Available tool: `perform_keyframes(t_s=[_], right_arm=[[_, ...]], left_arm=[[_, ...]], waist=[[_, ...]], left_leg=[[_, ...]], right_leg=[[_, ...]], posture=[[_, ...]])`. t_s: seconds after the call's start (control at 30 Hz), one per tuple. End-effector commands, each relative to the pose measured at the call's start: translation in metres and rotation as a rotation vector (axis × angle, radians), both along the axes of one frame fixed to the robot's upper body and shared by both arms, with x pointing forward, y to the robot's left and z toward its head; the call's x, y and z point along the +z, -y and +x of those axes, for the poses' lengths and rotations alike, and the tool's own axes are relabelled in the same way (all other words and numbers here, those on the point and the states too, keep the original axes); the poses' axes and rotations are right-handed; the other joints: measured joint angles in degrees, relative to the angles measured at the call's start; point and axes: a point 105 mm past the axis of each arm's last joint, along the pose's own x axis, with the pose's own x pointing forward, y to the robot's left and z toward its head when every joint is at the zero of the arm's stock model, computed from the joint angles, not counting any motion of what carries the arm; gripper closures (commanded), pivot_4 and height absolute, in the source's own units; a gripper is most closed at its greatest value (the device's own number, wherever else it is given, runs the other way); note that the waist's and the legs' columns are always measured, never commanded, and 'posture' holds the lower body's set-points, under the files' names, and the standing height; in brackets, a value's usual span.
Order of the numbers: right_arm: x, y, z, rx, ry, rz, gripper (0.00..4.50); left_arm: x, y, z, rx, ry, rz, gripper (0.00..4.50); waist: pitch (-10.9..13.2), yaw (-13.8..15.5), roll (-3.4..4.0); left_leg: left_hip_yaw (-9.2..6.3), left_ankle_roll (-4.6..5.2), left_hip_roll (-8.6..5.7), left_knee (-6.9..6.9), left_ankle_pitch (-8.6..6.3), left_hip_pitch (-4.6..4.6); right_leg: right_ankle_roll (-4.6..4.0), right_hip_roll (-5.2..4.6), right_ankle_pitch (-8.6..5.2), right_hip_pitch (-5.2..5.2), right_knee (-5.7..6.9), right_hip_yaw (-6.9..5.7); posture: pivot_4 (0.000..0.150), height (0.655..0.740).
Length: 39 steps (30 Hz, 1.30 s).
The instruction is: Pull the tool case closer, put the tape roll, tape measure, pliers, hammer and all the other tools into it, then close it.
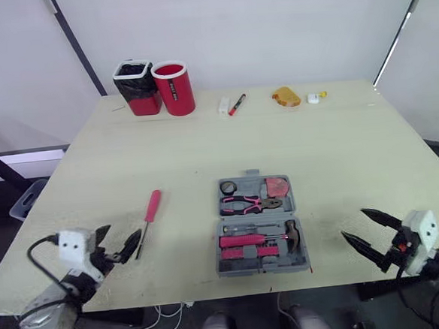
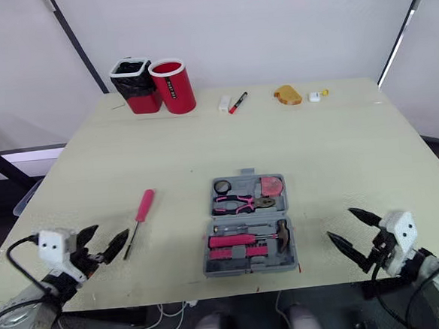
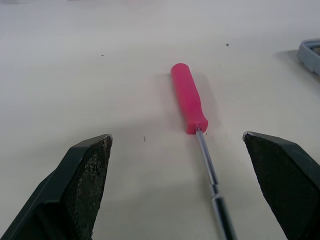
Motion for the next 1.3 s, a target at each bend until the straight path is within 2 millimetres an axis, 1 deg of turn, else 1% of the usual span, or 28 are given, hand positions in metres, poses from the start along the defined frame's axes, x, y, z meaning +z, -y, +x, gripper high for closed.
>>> perform_keyframes(t_s=[0.03,0.13,0.23,0.47,0.5,0.53,0.57,0.6,0.63,0.67,0.7,0.73,0.77,0.8,0.97,1.1,1.3], right_arm=[[0.028,-0.033,-0.007,0.216,0.054,0.011,0.08],[0.04,-0.05,-0.009,0.342,0.07,0.002,0.08],[0.044,-0.059,-0.009,0.426,0.089,-0.035,0.08],[0.047,-0.066,0.003,0.46,0.137,-0.056,0.08],[0.046,-0.067,0.004,0.46,0.139,-0.058,0.0],[0.045,-0.067,0.004,0.461,0.138,-0.059,0.0],[0.044,-0.067,0.004,0.461,0.138,-0.059,0.0],[0.043,-0.066,0.004,0.462,0.137,-0.059,0.0],[0.042,-0.066,0.004,0.462,0.137,-0.059,0.0],[0.042,-0.066,0.004,0.463,0.137,-0.06,0.0],[0.041,-0.066,0.004,0.464,0.137,-0.061,0.0],[0.04,-0.067,0.003,0.466,0.139,-0.066,0.0],[0.04,-0.067,0.003,0.467,0.141,-0.068,0.0],[0.04,-0.067,0.003,0.469,0.142,-0.069,0.0],[0.04,-0.068,0.001,0.479,0.146,-0.065,0.0],[0.039,-0.067,-0.002,0.5,0.14,-0.076,0.0],[0.037,-0.068,-0.003,0.53,0.137,-0.084,0.0]], left_arm=[[0.002,0.004,0.015,0.026,-0.001,0.025,0.0],[-0.001,0.008,0.027,0.044,-0.019,0.023,0.0],[-0.006,0.013,0.037,0.061,-0.042,0.006,0.0],[-0.019,0.026,0.054,0.09,-0.091,-0.012,0.0],[-0.021,0.027,0.056,0.094,-0.098,-0.012,0.56],[-0.021,0.026,0.057,0.101,-0.098,-0.013,0.56],[-0.021,0.026,0.057,0.104,-0.096,-0.01,1.18],[-0.021,0.026,0.058,0.105,-0.095,-0.009,1.89],[-0.021,0.026,0.058,0.105,-0.094,-0.008,2.03],[-0.021,0.028,0.059,0.099,-0.092,-0.009,2.27],[-0.021,0.029,0.06,0.095,-0.091,-0.009,2.83],[-0.021,0.029,0.061,0.096,-0.09,-0.012,3.07],[-0.021,0.03,0.061,0.096,-0.089,-0.012,3.83],[-0.022,0.03,0.062,0.096,-0.089,-0.014,4.03],[-0.021,0.036,0.056,0.082,-0.087,-0.007,4.07],[-0.015,0.047,0.038,0.073,-0.084,0.002,4.07],[-0.005,0.071,0.014,0.101,-0.087,-0.02,4.07]], waist=[[0.0,0.05,-0.01],[-0.05,0.11,-0.09],[-0.11,0.19,-0.18],[-0.12,0.21,-0.2],[-0.12,0.23,-0.2],[-0.12,0.3,-0.2],[-0.12,0.28,-0.2],[-0.12,0.25,-0.2],[-0.12,0.23,-0.2],[-0.12,0.23,-0.2],[-0.12,0.23,-0.2],[-0.12,0.25,-0.2],[-0.12,0.29,-0.2],[-0.12,0.3,-0.2],[-0.12,0.24,-0.19],[-0.12,-0.07,-0.19],[-0.12,0.3,-0.19]], left_leg=[[-0.01,0.0,-0.02,0.0,0.0,0.0],[-0.1,0.0,-0.02,0.02,0.0,0.0],[-0.24,0.0,-0.05,0.02,0.0,-0.06],[-0.31,0.0,-0.07,0.02,0.0,-0.1],[-0.33,0.0,-0.07,0.03,0.0,-0.1],[-0.33,0.0,-0.07,0.03,0.0,-0.1],[-0.34,0.0,-0.08,0.03,0.0,-0.09],[-0.35,0.0,-0.09,0.03,0.0,-0.1],[-0.34,0.0,-0.08,0.03,0.0,-0.1],[-0.34,-0.01,-0.08,0.03,0.0,-0.1],[-0.34,0.0,-0.08,0.03,0.0,-0.1],[-0.34,0.0,-0.08,0.03,0.0,-0.1],[-0.34,0.0,-0.09,0.03,0.0,-0.1],[-0.35,-0.01,-0.09,0.04,0.01,-0.09],[-0.35,-0.01,-0.09,0.04,0.01,-0.08],[-0.51,-0.01,-0.07,0.02,0.0,-0.09],[-0.75,-0.01,-0.02,0.03,0.0,-0.09]], right_leg=[[0.0,-0.01,0.0,0.0,0.0,-0.01],[0.01,0.0,0.01,0.05,0.0,-0.08],[0.01,-0.01,0.01,0.09,-0.05,-0.19],[0.0,-0.02,0.01,0.09,-0.03,-0.24],[0.0,-0.02,0.01,0.09,-0.03,-0.25],[0.0,-0.02,0.01,0.09,-0.02,-0.25],[0.0,-0.02,0.02,0.1,-0.02,-0.26],[0.0,-0.02,0.02,0.1,-0.02,-0.26],[0.0,-0.02,0.01,0.1,-0.02,-0.25],[0.0,-0.03,0.02,0.1,-0.02,-0.25],[0.0,-0.03,0.02,0.1,-0.02,-0.25],[0.0,-0.03,0.02,0.1,-0.02,-0.25],[0.0,-0.04,0.02,0.1,-0.02,-0.26],[0.0,-0.04,0.02,0.11,-0.01,-0.26],[0.0,-0.04,0.02,0.11,0.0,-0.26],[0.01,-0.1,0.02,0.1,-0.02,-0.21],[0.01,-0.16,0.02,0.13,-0.02,-0.28]], posture=[[0.15,0.74],[0.15,0.74],[0.15,0.74],[0.15,0.74],[0.15,0.74],[0.15,0.74],[0.15,0.74],[0.15,0.74],[0.15,0.74],[0.15,0.74],[0.15,0.74],[0.15,0.74],[0.15,0.74],[0.15,0.74],[0.15,0.74],[0.15,0.74],[0.15,0.74]])
